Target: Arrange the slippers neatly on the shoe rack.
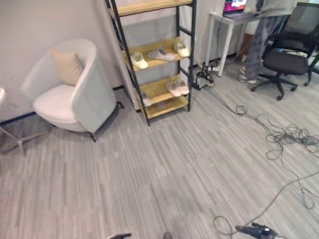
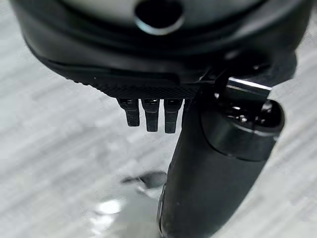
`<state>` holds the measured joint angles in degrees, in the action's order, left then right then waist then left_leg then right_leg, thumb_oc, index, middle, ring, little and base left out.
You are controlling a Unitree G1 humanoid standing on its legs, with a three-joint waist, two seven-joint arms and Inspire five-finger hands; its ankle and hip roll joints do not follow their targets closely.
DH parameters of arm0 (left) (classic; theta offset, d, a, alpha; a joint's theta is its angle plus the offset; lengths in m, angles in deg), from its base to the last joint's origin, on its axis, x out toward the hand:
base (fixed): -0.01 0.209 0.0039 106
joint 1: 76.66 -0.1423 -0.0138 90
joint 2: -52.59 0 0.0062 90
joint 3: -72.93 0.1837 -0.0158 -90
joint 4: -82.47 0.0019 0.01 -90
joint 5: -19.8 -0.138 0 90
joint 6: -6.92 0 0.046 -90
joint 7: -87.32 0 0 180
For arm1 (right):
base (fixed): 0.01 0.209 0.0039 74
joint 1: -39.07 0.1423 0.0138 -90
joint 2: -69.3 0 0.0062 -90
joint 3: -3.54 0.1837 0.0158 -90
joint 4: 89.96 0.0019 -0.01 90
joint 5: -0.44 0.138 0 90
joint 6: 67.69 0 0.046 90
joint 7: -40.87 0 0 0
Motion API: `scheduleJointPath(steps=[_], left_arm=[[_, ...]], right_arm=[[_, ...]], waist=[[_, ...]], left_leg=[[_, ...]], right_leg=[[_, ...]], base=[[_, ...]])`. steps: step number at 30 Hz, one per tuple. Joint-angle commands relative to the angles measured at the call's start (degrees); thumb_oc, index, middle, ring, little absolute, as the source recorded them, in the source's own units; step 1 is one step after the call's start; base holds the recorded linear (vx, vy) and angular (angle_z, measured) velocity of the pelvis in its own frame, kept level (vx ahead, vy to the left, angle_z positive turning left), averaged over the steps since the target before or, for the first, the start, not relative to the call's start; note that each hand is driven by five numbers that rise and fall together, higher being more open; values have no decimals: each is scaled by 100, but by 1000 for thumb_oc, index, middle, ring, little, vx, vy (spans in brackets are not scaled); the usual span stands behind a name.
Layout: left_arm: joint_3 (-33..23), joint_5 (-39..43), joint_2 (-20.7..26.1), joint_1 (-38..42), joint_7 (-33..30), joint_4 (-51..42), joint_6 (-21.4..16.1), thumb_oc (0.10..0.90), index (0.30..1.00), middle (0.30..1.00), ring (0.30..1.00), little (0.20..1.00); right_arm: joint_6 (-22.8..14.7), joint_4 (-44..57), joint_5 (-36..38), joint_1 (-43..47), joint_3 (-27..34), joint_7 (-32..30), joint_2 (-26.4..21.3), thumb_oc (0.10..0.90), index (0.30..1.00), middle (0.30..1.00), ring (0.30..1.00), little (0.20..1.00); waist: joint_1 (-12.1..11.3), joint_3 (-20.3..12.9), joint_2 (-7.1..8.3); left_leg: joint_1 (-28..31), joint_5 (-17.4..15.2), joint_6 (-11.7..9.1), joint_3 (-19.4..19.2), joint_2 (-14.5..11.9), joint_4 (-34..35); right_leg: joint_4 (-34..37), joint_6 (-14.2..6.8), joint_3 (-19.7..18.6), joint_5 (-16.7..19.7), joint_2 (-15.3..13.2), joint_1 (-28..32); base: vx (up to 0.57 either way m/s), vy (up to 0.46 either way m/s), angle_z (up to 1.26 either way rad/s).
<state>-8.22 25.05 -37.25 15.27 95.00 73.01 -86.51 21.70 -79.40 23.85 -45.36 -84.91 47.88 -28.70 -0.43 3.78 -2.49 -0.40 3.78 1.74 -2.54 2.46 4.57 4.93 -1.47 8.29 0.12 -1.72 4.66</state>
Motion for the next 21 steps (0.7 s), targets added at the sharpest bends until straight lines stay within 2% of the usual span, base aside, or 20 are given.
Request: scheduleJointPath(steps=[1,3,5,9,10,11,13,14,16,17,19,20,21], left_arm=[[-128,-295,292,322,-456,322,-48,800,900,900,900,900],[-142,-245,291,388,-563,312,-69,800,900,900,900,900],[-161,42,178,514,-565,245,-39,800,900,900,900,900],[-83,70,67,503,-524,182,-80,800,900,900,900,900],[-3,108,-32,457,-492,106,-109,800,900,900,900,900],[-4,109,-31,456,-492,105,-109,800,900,900,900,900],[48,171,-77,447,-464,-2,-126,800,900,900,900,900],[162,83,-94,513,-468,-57,-120,800,900,900,900,900],[292,27,-131,595,-509,-234,-118,800,900,900,900,900],[390,-60,-122,627,-542,-286,-103,800,900,900,900,900],[398,-33,-132,597,-506,-348,-145,800,900,900,900,900],[341,30,-166,500,-473,-348,-148,800,900,900,900,900],[339,7,-264,364,-508,-250,-171,800,900,900,900,900]], right_arm=[[-215,-118,-306,-205,-278,-367,-64,800,900,900,900,900],[-230,-87,-268,-213,-283,-383,30,800,900,900,900,900],[-207,6,-156,-201,-353,-405,288,800,900,900,900,900],[-196,114,-213,-240,-496,-383,422,800,900,900,900,900],[-219,305,-490,-245,-791,-368,526,800,900,900,900,900],[-218,305,-490,-246,-792,-368,526,800,900,900,900,900],[-210,444,-751,-197,-1054,-333,570,800,900,900,900,900],[-215,528,-880,-176,-1149,-322,544,800,900,900,900,900],[-193,615,-996,-113,-1296,-339,553,800,900,900,900,900],[-170,621,-1114,-108,-1405,-327,541,800,900,900,900,900],[-154,634,-1251,-72,-1544,-330,508,800,900,900,900,900],[-165,676,-1303,-76,-1608,-325,515,800,900,900,900,900],[-217,743,-1250,-12,-1652,-338,576,800,900,900,900,900]], waist=[[-78,-150,141],[-83,-104,152],[-103,-9,157],[-88,15,158],[-87,94,217],[-90,94,217],[-142,269,313],[-179,404,367],[-227,629,466],[-257,731,522],[-357,749,530],[-454,723,495],[-622,633,417]], left_leg=[[292,-483,-250,-23,-235,43],[273,-456,-270,-20,-234,43],[205,-431,-320,24,-262,22],[207,-466,-337,47,-298,-67],[173,-656,-361,81,-371,-489],[168,-665,-361,78,-372,-502],[-134,-845,-407,65,-364,-1394],[-496,-739,-462,-2,-417,-2078],[-1150,-230,-543,-344,-719,-3380],[-1491,-191,-528,-520,-857,-3908],[-1854,-392,-439,-745,-802,-3698],[-1903,-564,-373,-757,-650,-3162],[-1953,-300,-394,-553,-538,-2080]], right_leg=[[-296,-388,-16,-432,-132,-16],[-354,-371,55,-466,-147,-30],[-719,-302,267,-645,-164,-132],[-892,-260,329,-730,-169,-165],[-1070,-188,229,-798,-144,-217],[-1075,-188,226,-800,-143,-221],[-1175,-93,28,-883,-115,-240],[-1194,-31,10,-940,-105,-201],[-1201,124,19,-1017,-108,-80],[-1178,199,37,-1055,-85,-21],[-1034,173,52,-1187,-76,192],[-930,96,6,-1249,-60,284],[-731,-23,-82,-1285,-10,457]], base=[[0,0,0],[-14,-18,6],[-7,-59,26],[64,-81,24],[91,-119,-2],[108,-171,-4],[37,-162,0],[42,-223,5],[56,-251,24],[143,-237,53],[317,-78,22],[569,151,-8],[581,191,-9]])
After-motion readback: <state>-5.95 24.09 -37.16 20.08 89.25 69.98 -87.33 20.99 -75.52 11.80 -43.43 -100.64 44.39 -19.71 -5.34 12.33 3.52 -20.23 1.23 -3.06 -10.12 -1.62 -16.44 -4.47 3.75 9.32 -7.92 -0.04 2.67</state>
